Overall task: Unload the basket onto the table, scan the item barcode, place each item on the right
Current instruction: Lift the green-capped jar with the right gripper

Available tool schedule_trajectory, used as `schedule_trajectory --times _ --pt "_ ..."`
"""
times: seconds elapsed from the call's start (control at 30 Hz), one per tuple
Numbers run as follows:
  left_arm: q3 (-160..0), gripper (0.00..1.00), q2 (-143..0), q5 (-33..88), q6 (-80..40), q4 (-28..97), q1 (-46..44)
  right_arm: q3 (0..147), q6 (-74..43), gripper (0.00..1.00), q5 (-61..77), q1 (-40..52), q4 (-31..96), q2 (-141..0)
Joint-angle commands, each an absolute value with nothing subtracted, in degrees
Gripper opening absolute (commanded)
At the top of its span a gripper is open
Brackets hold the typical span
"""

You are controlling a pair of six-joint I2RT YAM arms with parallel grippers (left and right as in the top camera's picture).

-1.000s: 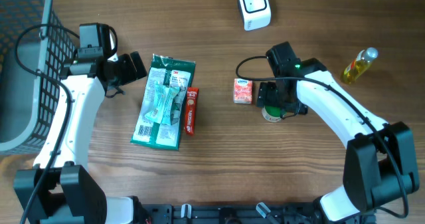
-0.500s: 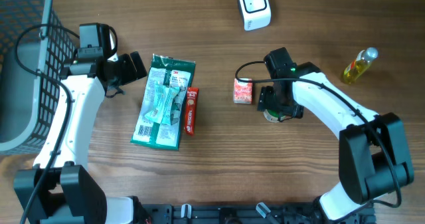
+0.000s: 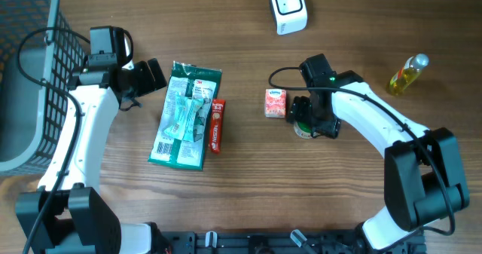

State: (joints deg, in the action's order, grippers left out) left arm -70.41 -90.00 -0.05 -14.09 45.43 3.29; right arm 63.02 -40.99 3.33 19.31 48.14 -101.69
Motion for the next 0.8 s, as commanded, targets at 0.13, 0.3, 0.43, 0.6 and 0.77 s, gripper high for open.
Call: schedule_trajectory --times 0.13,0.3,0.43,0.6,0.77 --pt "-70.83 1.0 -89.78 0.4 -14.37 45.43 3.44 62.52 -66.61 0.84 9.69 19.38 47.7 -102.76" --pt "-70.83 1.0 -89.78 0.4 -14.39 45.43 3.44 62.5 -65.76 0.71 0.36 19.38 47.86 -102.76" --pt "-70.83 1.0 -89.78 0.4 -14.37 45.43 3.44 62.5 -52.62 0.63 0.36 19.38 47.55 -102.76" --pt "-70.83 1.0 -89.78 0.4 -14.37 45.43 3.44 62.5 -22.48 0.76 0.36 19.38 47.37 -102.76" --pt "-70.83 1.0 -89.78 0.4 -14.37 45.43 3.44 64.16 -22.65 1.0 -0.05 19.38 46.63 -102.76"
